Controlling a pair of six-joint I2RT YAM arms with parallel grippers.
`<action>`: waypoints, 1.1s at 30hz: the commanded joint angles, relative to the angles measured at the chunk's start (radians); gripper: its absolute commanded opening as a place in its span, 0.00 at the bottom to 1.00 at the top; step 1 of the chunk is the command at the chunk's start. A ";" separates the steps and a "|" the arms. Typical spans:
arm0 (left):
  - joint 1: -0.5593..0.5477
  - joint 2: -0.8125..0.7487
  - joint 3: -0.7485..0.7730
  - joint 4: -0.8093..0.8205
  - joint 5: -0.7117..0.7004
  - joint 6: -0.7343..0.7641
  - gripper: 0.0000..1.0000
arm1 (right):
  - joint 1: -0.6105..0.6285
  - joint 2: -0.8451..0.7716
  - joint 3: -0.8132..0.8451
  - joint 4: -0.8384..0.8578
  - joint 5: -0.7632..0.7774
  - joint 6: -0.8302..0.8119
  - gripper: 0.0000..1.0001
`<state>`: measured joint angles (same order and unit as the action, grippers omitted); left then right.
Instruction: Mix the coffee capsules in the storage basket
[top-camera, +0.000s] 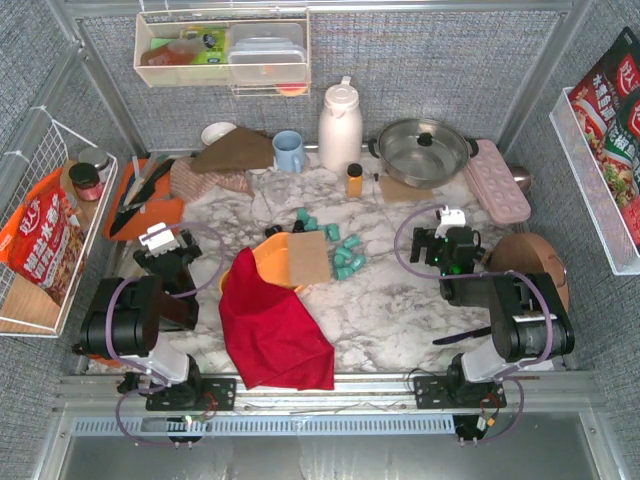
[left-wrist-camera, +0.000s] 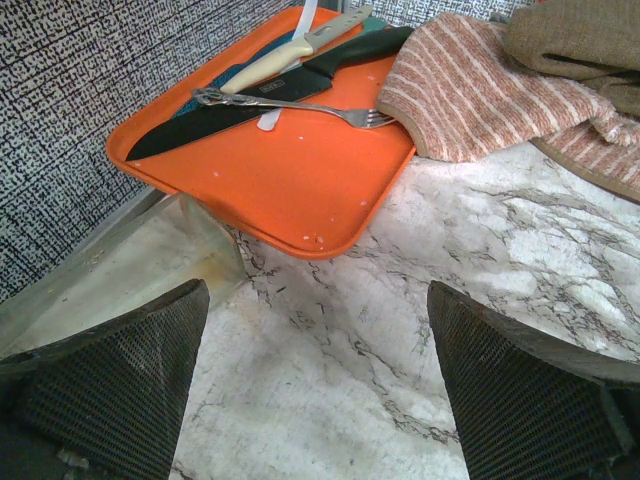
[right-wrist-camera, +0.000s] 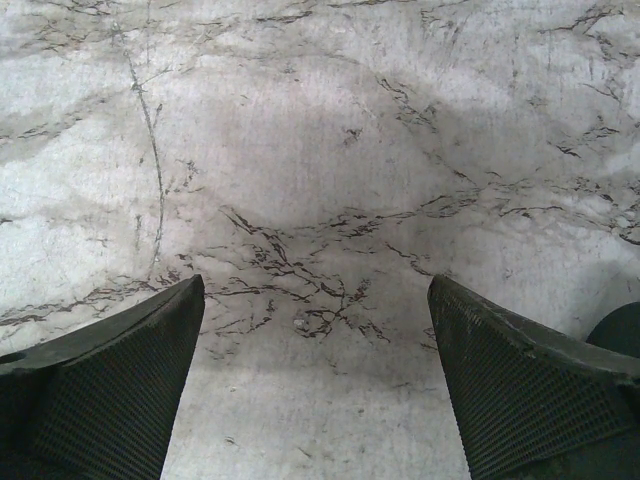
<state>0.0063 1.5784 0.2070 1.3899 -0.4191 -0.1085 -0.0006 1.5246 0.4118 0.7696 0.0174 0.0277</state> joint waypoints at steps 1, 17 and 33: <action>0.000 0.000 0.003 0.020 0.002 0.001 0.99 | 0.001 -0.004 0.004 0.021 0.002 -0.002 0.99; 0.000 0.000 0.004 0.020 0.003 -0.002 0.99 | 0.002 -0.004 0.011 0.007 0.068 0.021 0.99; -0.036 -0.349 0.197 -0.603 -0.101 -0.099 0.99 | 0.065 -0.321 0.262 -0.617 0.267 0.108 0.99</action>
<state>-0.0254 1.3388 0.3283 1.1099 -0.4561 -0.1104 0.0570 1.2579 0.6491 0.3058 0.2375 0.0841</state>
